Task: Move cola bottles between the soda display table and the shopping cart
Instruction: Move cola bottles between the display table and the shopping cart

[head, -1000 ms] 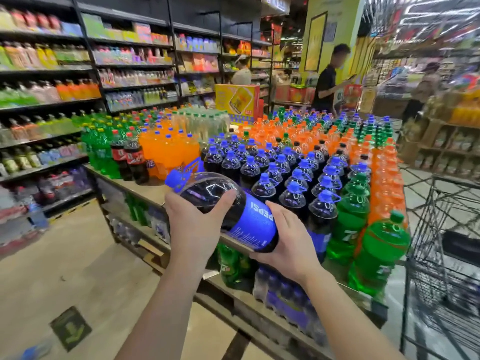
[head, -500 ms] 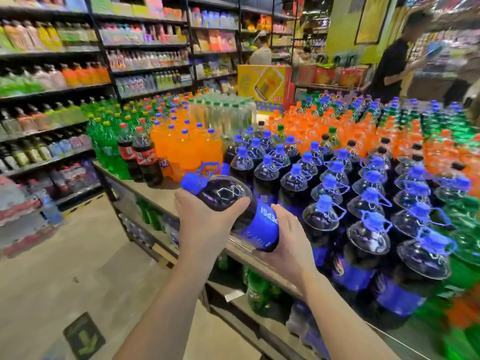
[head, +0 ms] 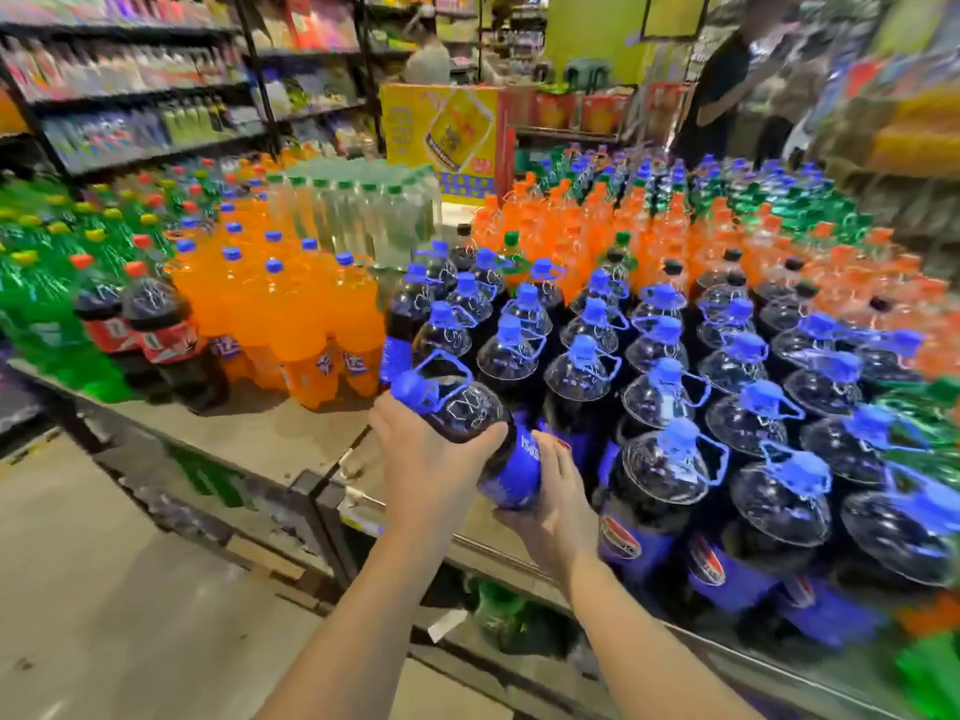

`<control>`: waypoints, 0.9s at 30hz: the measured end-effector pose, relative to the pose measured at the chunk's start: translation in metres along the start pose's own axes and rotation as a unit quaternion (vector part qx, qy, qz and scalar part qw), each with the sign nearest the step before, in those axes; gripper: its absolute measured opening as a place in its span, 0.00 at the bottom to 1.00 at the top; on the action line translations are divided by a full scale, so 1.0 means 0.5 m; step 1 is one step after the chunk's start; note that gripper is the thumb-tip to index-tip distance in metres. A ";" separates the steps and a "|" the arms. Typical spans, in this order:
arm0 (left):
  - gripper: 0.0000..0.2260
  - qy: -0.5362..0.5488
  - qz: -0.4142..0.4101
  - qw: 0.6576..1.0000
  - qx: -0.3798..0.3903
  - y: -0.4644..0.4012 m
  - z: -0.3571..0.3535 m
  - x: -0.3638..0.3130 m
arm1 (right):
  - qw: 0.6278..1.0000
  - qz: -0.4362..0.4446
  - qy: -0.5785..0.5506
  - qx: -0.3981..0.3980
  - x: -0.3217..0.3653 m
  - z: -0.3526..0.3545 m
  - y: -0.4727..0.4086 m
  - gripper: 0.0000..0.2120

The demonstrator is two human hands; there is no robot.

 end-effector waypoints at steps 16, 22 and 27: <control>0.38 -0.064 -0.053 0.977 0.198 -0.160 -0.132 0.097 | 0.968 -0.212 -0.112 -0.070 -0.134 -0.144 -0.029 0.43; 0.37 -0.092 -0.072 0.968 0.220 -0.168 -0.155 0.093 | 0.966 -0.199 -0.145 -0.077 -0.142 -0.141 -0.034 0.39; 0.38 -0.122 -0.095 0.958 0.242 -0.160 -0.177 0.079 | 0.955 -0.177 -0.216 -0.100 -0.152 -0.141 -0.018 0.34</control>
Point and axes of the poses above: each hand's wrist, its own y-axis away from the middle knuckle, its own z-axis out of the back of the hand, x = y × z, the point moved 8 cm from there along -y, towards the middle knuckle, and after that the axes turned 14 degrees about x, right-handed, at the moved point
